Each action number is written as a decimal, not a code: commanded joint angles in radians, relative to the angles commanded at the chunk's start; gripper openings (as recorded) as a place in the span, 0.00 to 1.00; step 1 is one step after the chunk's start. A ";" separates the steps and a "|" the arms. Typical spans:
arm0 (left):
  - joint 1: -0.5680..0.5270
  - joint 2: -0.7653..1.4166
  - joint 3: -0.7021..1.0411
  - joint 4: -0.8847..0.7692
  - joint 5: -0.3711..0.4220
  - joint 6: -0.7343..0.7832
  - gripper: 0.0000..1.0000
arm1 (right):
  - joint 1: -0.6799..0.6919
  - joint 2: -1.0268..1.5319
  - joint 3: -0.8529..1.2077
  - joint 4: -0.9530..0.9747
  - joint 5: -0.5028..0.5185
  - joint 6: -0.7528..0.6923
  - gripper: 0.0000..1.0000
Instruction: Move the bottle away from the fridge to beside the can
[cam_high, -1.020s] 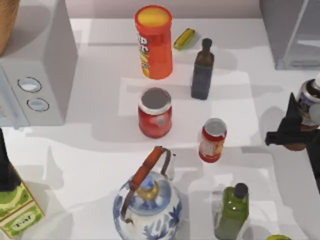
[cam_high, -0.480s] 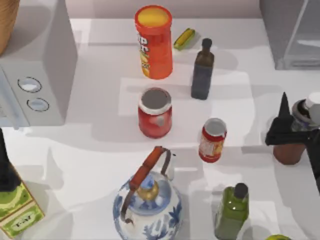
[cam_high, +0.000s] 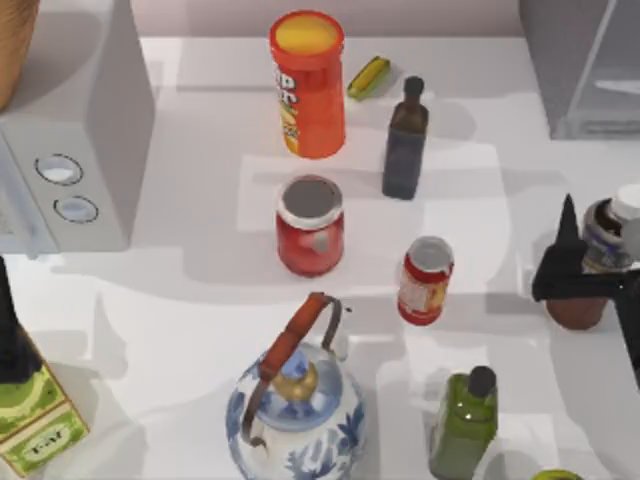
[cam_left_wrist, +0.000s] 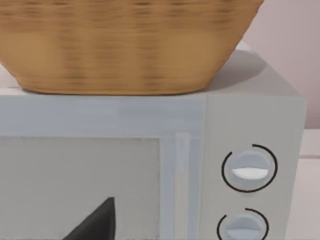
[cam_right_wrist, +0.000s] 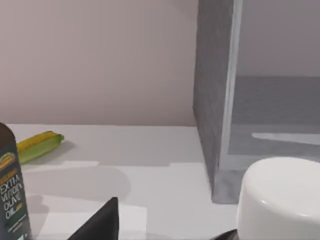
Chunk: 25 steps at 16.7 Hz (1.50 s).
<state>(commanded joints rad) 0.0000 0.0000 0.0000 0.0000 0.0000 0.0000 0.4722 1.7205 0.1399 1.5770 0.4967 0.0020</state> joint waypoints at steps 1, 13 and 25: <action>0.000 0.000 0.000 0.000 0.000 0.000 1.00 | 0.016 -0.012 -0.022 0.007 0.016 0.000 1.00; 0.000 0.000 0.000 0.000 0.000 0.000 1.00 | -0.020 -0.196 -0.083 -0.095 -0.056 0.001 1.00; 0.000 0.000 0.000 0.000 0.000 0.000 1.00 | -0.334 -1.190 -0.201 -1.097 -0.452 0.016 1.00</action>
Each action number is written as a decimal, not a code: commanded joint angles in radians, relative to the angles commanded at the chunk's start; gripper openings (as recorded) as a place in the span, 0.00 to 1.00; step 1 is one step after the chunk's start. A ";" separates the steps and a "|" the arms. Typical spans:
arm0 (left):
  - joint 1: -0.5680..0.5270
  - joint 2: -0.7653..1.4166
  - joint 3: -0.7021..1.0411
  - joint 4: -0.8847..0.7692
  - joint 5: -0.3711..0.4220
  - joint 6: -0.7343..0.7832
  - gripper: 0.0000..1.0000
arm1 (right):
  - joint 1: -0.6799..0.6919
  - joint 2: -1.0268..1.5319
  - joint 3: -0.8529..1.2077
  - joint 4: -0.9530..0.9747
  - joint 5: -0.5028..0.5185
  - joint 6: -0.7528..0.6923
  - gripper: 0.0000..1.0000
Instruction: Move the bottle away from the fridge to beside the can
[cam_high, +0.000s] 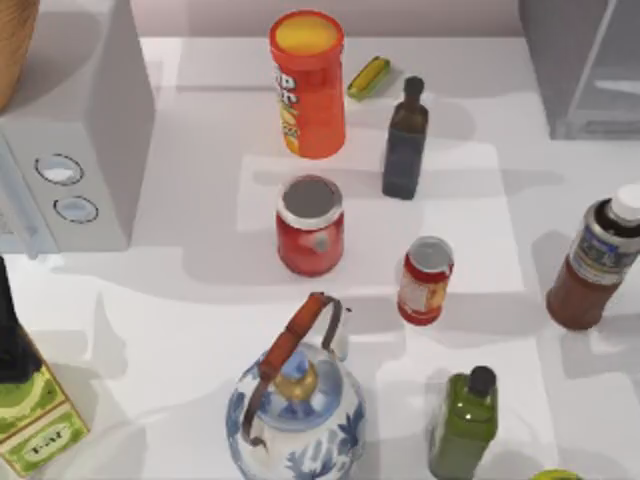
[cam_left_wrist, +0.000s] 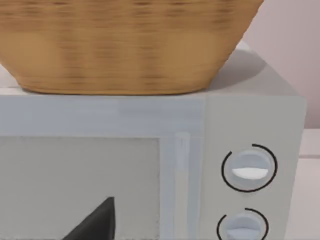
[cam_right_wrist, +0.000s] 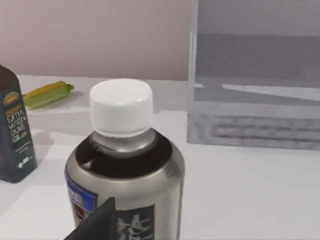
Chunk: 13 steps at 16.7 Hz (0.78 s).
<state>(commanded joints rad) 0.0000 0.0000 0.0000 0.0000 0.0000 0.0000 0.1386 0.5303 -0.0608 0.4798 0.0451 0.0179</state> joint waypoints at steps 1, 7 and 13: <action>0.000 0.000 0.000 0.000 0.000 0.000 1.00 | -0.023 -0.083 -0.001 -0.081 -0.016 -0.001 1.00; 0.000 0.000 0.000 0.000 0.000 0.000 1.00 | -0.123 -0.458 0.034 -0.428 -0.050 -0.012 1.00; 0.000 0.000 0.000 0.000 0.000 0.000 1.00 | -0.139 -0.530 0.061 -0.480 -0.045 -0.018 1.00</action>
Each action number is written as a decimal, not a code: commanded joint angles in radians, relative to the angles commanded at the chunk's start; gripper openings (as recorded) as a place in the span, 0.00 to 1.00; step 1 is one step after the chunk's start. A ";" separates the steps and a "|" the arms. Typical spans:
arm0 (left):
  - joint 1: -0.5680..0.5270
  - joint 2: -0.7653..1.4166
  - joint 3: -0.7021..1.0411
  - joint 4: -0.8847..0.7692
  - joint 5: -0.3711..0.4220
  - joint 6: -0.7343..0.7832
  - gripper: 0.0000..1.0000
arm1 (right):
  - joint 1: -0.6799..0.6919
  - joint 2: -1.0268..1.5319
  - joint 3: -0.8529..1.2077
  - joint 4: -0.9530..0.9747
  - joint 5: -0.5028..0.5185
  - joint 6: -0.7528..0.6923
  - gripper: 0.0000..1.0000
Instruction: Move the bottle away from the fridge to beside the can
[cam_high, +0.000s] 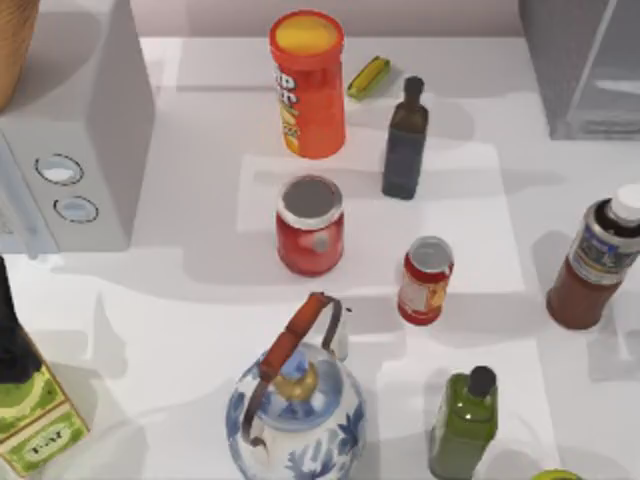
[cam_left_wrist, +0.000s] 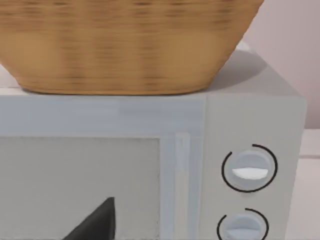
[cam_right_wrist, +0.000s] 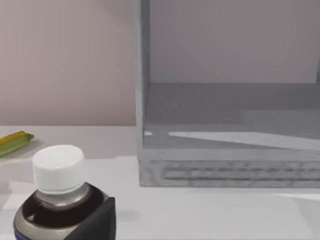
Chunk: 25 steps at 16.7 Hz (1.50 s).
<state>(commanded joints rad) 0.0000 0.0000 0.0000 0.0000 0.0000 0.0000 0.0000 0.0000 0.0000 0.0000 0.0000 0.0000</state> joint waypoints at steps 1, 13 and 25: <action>0.000 0.000 0.000 0.000 0.000 0.000 1.00 | 0.000 0.000 0.000 0.000 0.000 0.000 1.00; 0.000 0.000 0.000 0.000 0.000 0.000 1.00 | -0.001 -0.328 0.271 -0.558 0.001 -0.005 1.00; 0.000 0.000 0.000 0.000 0.000 0.000 1.00 | -0.004 -0.787 0.644 -1.443 -0.002 -0.010 1.00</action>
<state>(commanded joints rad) 0.0000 0.0000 0.0000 0.0000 0.0000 0.0000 -0.0039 -0.7865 0.6442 -1.4429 -0.0022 -0.0104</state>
